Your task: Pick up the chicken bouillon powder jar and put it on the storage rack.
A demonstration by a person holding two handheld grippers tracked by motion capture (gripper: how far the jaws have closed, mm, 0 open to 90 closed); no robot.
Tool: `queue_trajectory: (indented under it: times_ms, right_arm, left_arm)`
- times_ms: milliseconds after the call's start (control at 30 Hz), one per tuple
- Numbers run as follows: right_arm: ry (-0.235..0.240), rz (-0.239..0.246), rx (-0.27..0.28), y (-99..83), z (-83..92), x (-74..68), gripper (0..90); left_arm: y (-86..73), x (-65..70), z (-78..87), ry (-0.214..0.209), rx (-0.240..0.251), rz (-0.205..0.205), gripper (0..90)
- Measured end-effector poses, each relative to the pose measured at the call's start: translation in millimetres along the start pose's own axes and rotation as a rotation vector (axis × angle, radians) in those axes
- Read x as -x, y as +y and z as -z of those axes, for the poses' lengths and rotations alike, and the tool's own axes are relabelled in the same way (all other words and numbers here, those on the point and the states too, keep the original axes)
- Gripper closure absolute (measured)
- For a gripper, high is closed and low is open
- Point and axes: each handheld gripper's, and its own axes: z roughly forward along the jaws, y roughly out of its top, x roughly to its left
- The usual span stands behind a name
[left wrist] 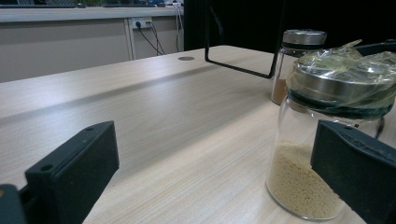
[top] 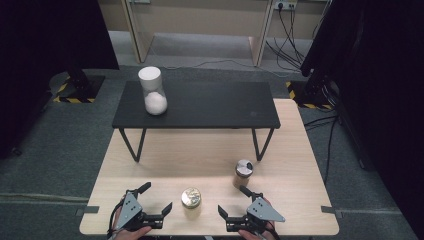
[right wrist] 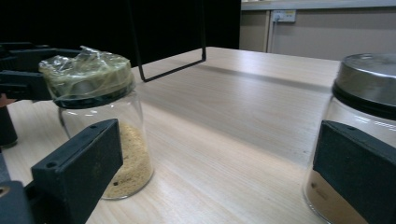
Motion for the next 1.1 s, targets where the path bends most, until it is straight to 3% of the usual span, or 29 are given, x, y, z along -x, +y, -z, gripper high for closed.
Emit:
queue_trajectory:
  times_ms: [1100]
  right_arm:
    - [0.103,0.028,-0.027,-2.9,-19.1,-29.5,2.4]
  left_arm:
    - [-0.3,0.9,-0.3,-0.009,0.000,0.003,0.5]
